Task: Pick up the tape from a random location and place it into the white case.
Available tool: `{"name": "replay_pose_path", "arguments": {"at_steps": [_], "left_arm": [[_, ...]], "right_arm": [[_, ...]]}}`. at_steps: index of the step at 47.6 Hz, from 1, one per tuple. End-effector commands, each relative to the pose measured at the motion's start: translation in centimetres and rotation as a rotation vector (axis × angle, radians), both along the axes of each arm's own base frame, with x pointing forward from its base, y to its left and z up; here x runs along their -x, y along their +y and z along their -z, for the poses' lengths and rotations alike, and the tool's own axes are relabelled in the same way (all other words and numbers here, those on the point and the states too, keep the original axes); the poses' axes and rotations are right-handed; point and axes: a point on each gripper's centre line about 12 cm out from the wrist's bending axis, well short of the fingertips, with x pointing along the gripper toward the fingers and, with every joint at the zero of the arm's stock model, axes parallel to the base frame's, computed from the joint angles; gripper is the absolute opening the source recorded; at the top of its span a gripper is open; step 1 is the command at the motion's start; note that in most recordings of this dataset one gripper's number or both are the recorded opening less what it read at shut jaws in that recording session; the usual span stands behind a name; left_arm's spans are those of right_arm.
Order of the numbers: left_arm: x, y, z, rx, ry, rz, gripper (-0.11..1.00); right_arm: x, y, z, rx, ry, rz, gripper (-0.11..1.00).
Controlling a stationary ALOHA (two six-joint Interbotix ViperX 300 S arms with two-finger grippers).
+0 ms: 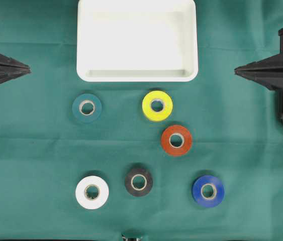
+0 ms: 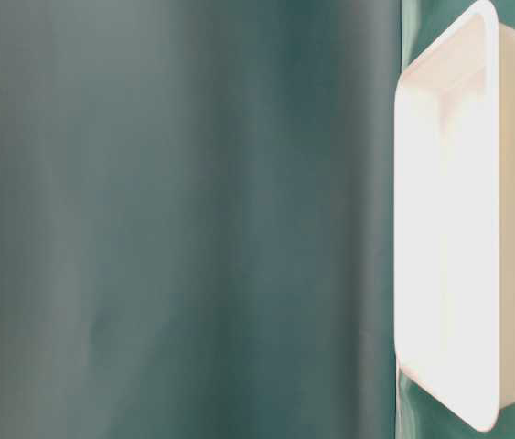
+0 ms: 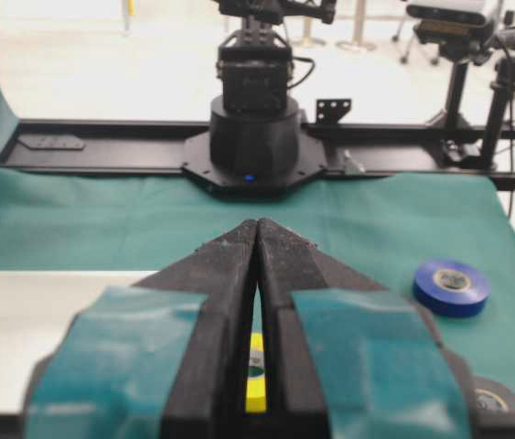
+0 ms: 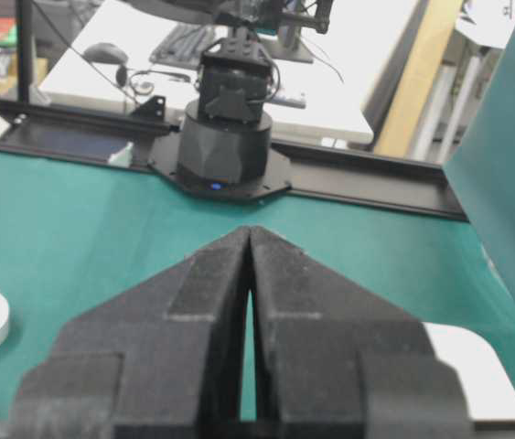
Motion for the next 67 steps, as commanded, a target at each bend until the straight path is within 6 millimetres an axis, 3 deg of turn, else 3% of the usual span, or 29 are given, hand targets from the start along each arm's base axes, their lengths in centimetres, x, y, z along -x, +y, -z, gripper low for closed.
{"name": "replay_pose_path", "arguments": {"at_steps": [1, 21, 28, 33, 40, 44, 48, 67], "left_arm": [[-0.37, 0.05, -0.64, 0.003, 0.006, -0.002, 0.02], [-0.44, 0.01, -0.66, 0.003, 0.018, -0.001, 0.02], [-0.46, 0.01, -0.67, 0.005, 0.017, 0.0, 0.12], [-0.44, -0.05, -0.7, 0.006, 0.015, 0.002, 0.36], [-0.41, -0.05, -0.69, 0.005, 0.017, 0.002, 0.8], [-0.36, -0.05, -0.7, 0.008, 0.018, 0.003, 0.96], [-0.33, -0.05, -0.73, 0.009, 0.017, 0.003, 0.98], [-0.79, -0.04, -0.69, 0.017, 0.021, 0.003, 0.98]], "right_arm": [[-0.18, -0.07, -0.61, -0.003, -0.014, 0.003, 0.0], [-0.41, -0.07, -0.49, -0.011, 0.077, 0.003, 0.0], [-0.4, -0.1, -0.65, -0.013, 0.072, 0.005, 0.01], [-0.3, -0.07, -0.78, -0.014, 0.069, 0.003, 0.19], [-0.3, -0.08, -0.76, -0.017, 0.07, 0.003, 0.62], [-0.33, -0.11, -0.71, -0.017, 0.074, 0.005, 0.84], [-0.36, -0.08, -0.75, -0.019, 0.074, 0.004, 0.92], [-0.41, -0.08, -0.89, -0.02, 0.072, 0.003, 0.92]]}}
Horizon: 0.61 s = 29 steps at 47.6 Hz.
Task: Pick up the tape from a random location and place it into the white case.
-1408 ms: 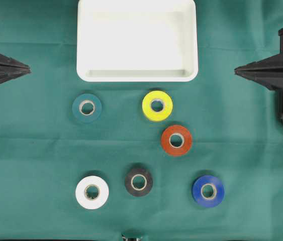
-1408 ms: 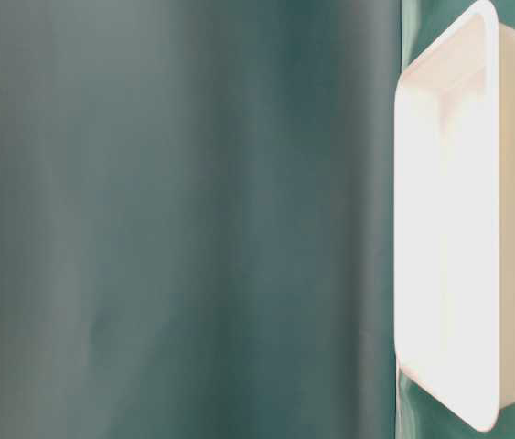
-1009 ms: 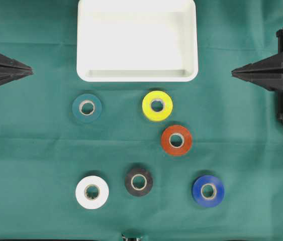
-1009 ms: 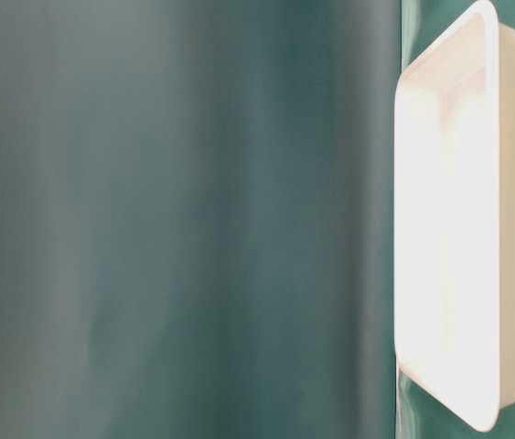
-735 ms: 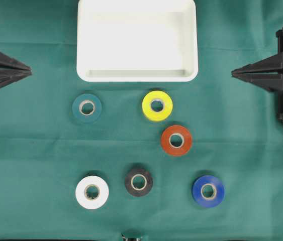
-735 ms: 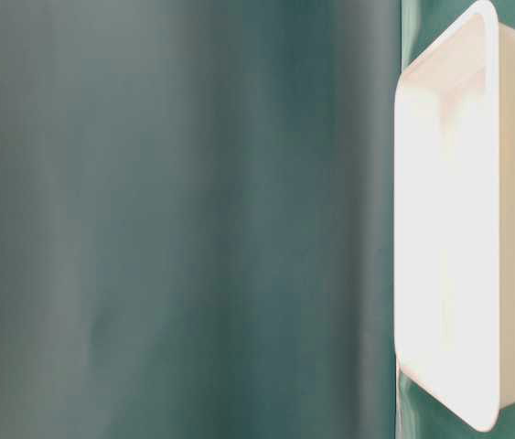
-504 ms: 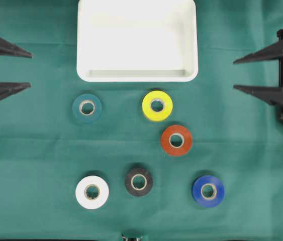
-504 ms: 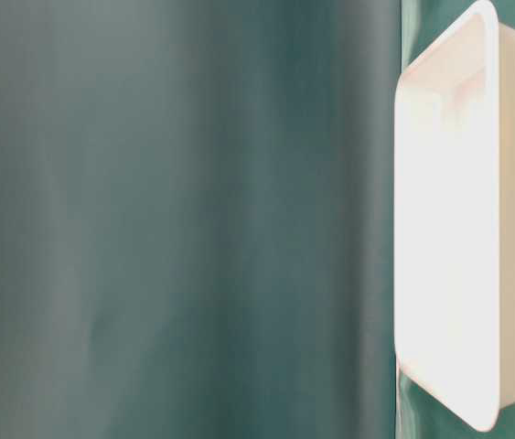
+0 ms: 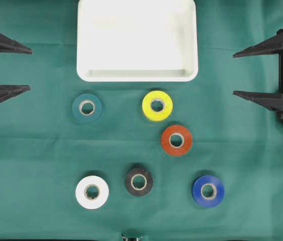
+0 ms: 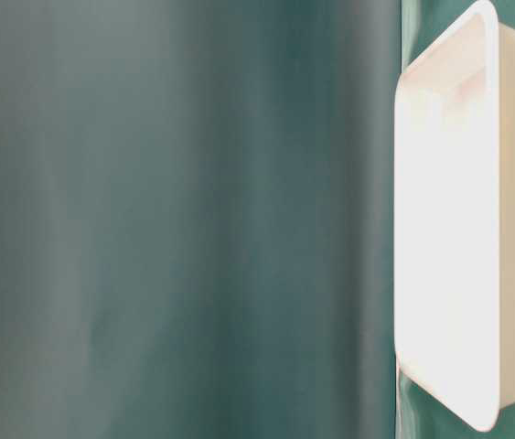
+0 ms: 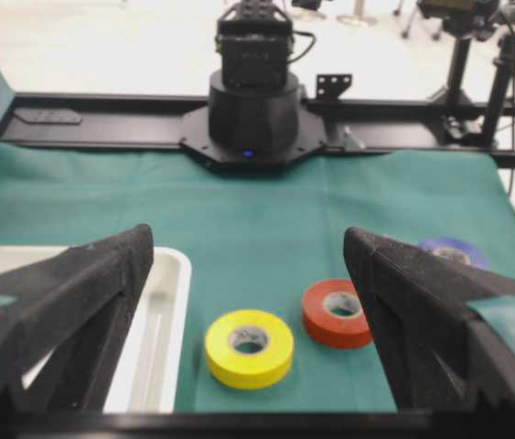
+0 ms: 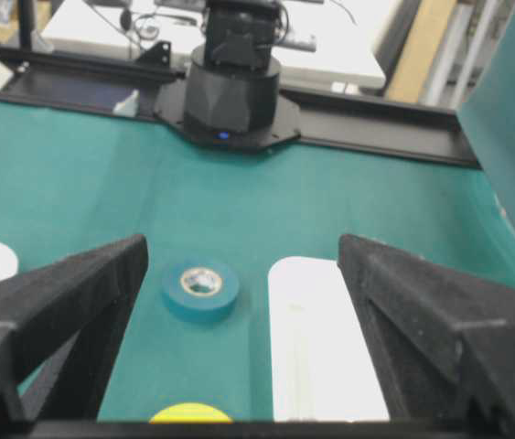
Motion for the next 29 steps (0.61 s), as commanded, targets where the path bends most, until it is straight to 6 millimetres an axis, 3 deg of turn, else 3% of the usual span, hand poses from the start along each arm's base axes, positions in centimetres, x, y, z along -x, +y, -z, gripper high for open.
{"name": "replay_pose_path", "arguments": {"at_steps": [1, 15, 29], "left_arm": [[-0.6, 0.0, -1.1, 0.005, -0.025, 0.001, 0.98], [-4.5, 0.0, -2.1, 0.006, -0.011, 0.001, 0.98], [-10.7, -0.5, -2.9, 0.004, -0.002, 0.017, 0.98]], "right_arm": [[-0.3, 0.0, -1.0, -0.006, -0.025, 0.001, 0.92], [-0.4, 0.0, -1.0, -0.003, -0.021, 0.002, 0.92], [-0.4, 0.0, -1.2, -0.003, -0.025, 0.002, 0.92]]}}
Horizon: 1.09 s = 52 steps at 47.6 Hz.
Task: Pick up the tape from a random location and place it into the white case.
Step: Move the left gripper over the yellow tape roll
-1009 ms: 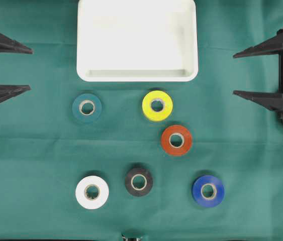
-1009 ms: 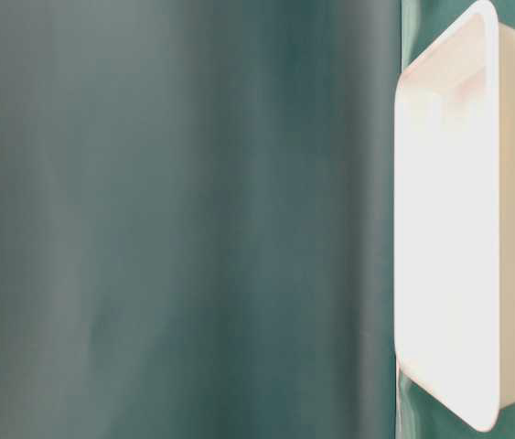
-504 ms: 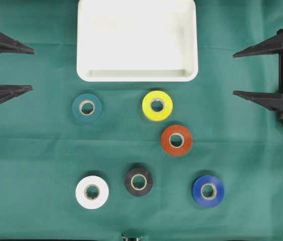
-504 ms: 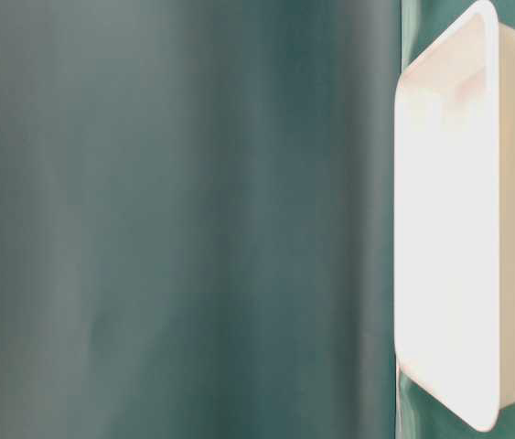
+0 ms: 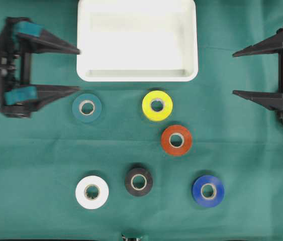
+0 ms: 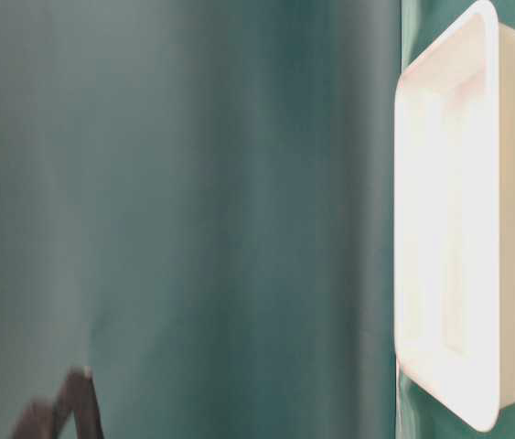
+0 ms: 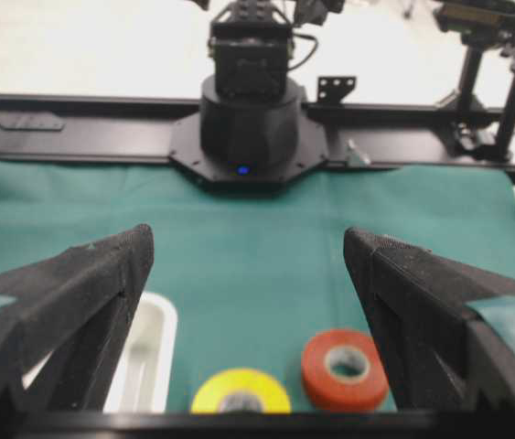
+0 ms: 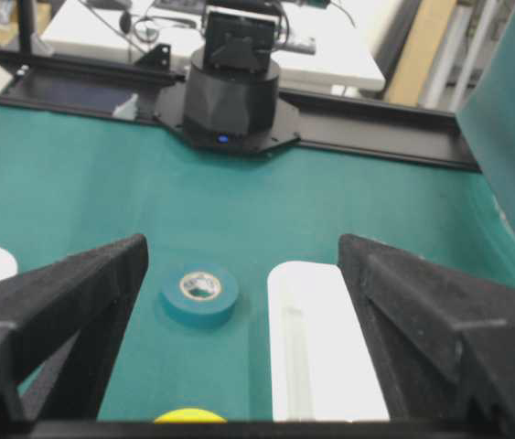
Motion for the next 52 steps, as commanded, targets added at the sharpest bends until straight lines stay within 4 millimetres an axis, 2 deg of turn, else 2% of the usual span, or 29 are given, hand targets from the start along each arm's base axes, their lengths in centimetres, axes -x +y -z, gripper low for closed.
{"name": "replay_pose_path", "arguments": {"at_steps": [1, 11, 26, 36, 52], "left_arm": [[-2.1, -0.3, -1.4, -0.001, -0.034, 0.01, 0.98], [-6.7, -0.8, -2.0, -0.007, -0.02, 0.021, 0.98], [-11.2, -0.9, -3.0, -0.012, -0.025, 0.021, 0.98], [-12.6, -0.9, -3.2, -0.012, -0.02, 0.018, 0.98], [-12.7, -0.6, -2.8, -0.008, 0.017, 0.012, 0.98]], "right_arm": [[-0.3, 0.0, -1.0, -0.003, -0.021, 0.002, 0.92], [-0.3, 0.0, -1.0, -0.003, -0.021, 0.002, 0.92], [-0.3, 0.0, -1.0, -0.001, -0.021, 0.002, 0.92], [-0.3, 0.0, -0.9, -0.001, -0.02, 0.002, 0.92], [-0.3, 0.0, -0.9, -0.001, -0.02, 0.002, 0.92]]}}
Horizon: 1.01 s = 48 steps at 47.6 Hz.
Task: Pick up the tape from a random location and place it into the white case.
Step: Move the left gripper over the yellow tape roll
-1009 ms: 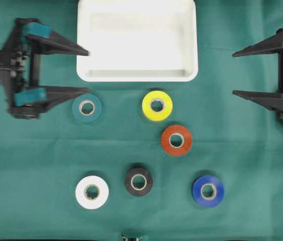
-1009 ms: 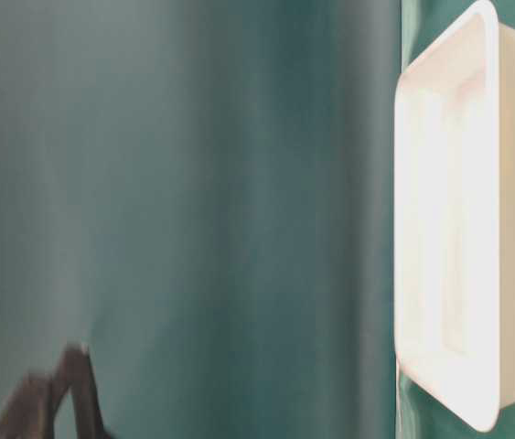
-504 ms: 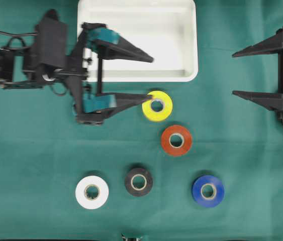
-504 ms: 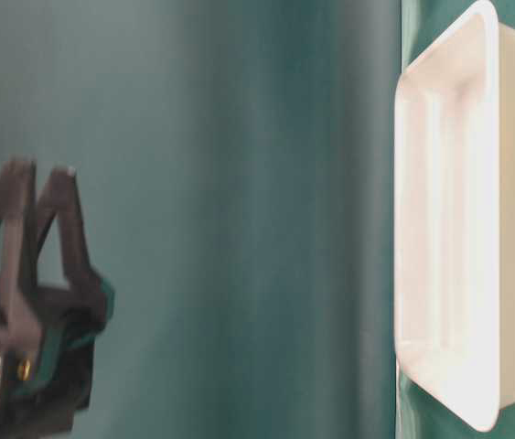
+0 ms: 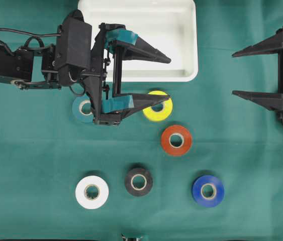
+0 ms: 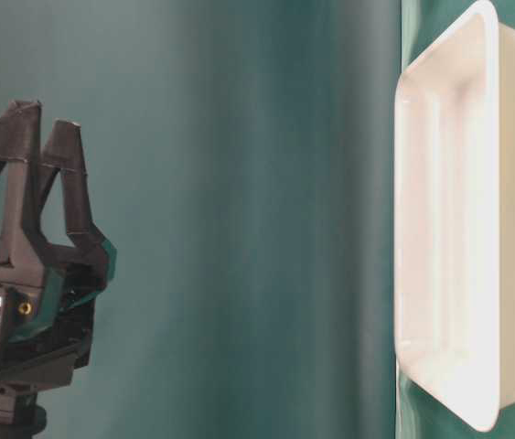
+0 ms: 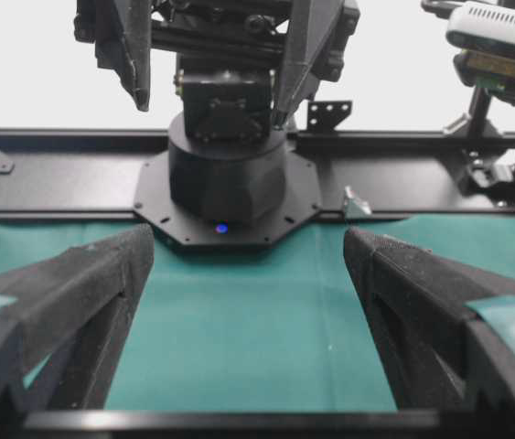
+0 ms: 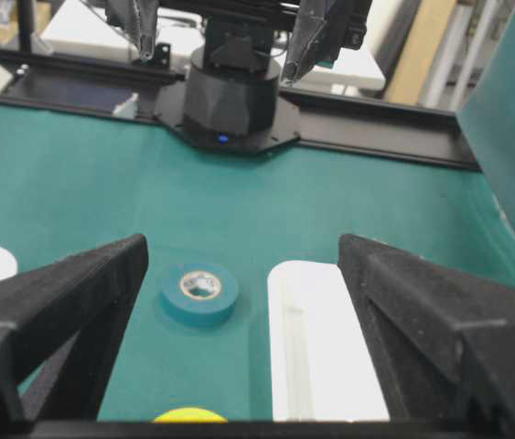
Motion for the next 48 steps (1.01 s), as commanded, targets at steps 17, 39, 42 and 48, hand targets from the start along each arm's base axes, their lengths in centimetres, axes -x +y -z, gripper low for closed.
{"name": "replay_pose_path", "arguments": {"at_steps": [17, 39, 42, 48], "left_arm": [[-2.1, 0.1, 0.2, 0.005, 0.302, -0.004, 0.98], [-5.2, -0.3, 1.0, -0.007, 0.726, 0.004, 0.98], [-5.4, -0.3, 0.9, -0.01, 0.755, 0.005, 0.98], [-5.7, -0.7, 0.8, -0.015, 0.804, 0.012, 0.98]], "right_arm": [[-0.3, 0.0, -1.0, -0.001, -0.023, 0.002, 0.92], [-0.3, -0.1, -0.7, -0.002, 0.0, 0.003, 0.92], [-0.3, 0.0, -0.7, -0.002, 0.003, 0.002, 0.92], [-0.3, -0.1, -0.6, -0.003, 0.006, 0.003, 0.92]]}}
